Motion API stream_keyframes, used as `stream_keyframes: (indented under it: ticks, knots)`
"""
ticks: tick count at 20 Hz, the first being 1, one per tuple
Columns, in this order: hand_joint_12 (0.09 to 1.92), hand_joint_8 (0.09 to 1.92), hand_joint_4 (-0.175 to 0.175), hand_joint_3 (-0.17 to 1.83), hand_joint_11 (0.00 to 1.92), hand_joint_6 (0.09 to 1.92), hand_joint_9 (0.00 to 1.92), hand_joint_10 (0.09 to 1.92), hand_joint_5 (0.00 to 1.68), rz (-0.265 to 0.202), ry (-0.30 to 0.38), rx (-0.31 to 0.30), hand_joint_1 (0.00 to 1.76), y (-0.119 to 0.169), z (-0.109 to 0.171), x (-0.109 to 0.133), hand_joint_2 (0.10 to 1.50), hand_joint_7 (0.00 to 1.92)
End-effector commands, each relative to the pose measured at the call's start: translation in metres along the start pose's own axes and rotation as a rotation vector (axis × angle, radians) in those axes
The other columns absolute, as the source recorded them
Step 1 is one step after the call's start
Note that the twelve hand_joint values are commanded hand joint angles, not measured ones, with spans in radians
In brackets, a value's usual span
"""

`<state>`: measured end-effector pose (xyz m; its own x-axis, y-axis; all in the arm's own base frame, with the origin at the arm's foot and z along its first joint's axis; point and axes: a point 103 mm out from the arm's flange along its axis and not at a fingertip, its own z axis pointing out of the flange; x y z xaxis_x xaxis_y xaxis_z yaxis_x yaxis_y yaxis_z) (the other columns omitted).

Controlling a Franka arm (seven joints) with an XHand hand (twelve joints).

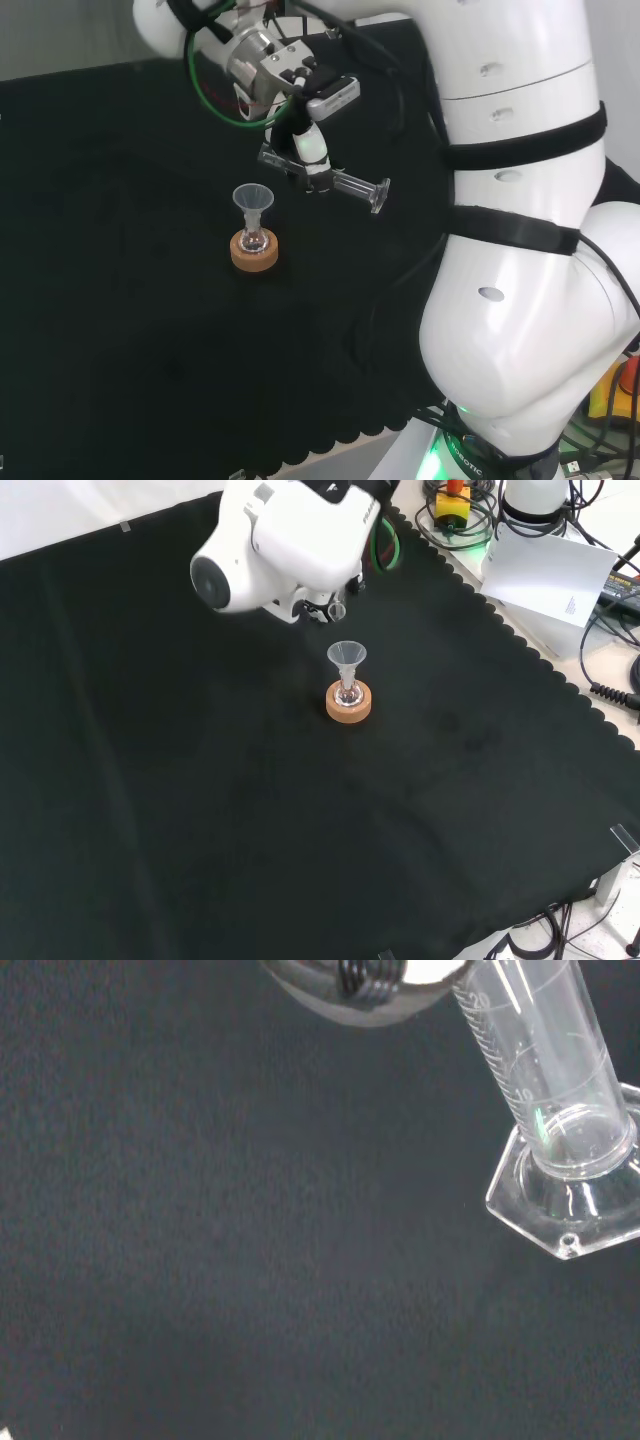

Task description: Pour the water from the graduated cylinder into the round-bottom flask.

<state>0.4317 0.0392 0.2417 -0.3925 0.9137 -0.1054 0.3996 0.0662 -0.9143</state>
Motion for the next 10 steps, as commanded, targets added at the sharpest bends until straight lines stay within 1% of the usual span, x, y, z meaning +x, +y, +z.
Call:
stream_keyframes:
  ticks: [1,3,7,10]
  knots:
    - [0.77,1.02,-0.124,-0.01,1.06,0.87,1.13,0.94,1.0,-0.053,0.059,-0.138,1.5,-0.004,0.005,-0.015,1.06,0.92]
    - [0.77,1.02,-0.123,-0.01,1.06,0.87,1.13,0.94,1.01,-0.062,0.068,-0.175,1.5,-0.007,0.005,-0.018,1.06,0.92]
    - [0.77,1.02,-0.123,-0.01,1.06,0.87,1.13,0.94,1.01,-0.078,0.102,-0.269,1.5,-0.013,0.006,-0.026,1.06,0.93]
    - [0.77,1.02,-0.122,-0.01,1.06,0.87,1.13,0.94,1.01,-0.094,0.135,-0.314,1.5,-0.014,0.009,-0.032,1.06,0.93]
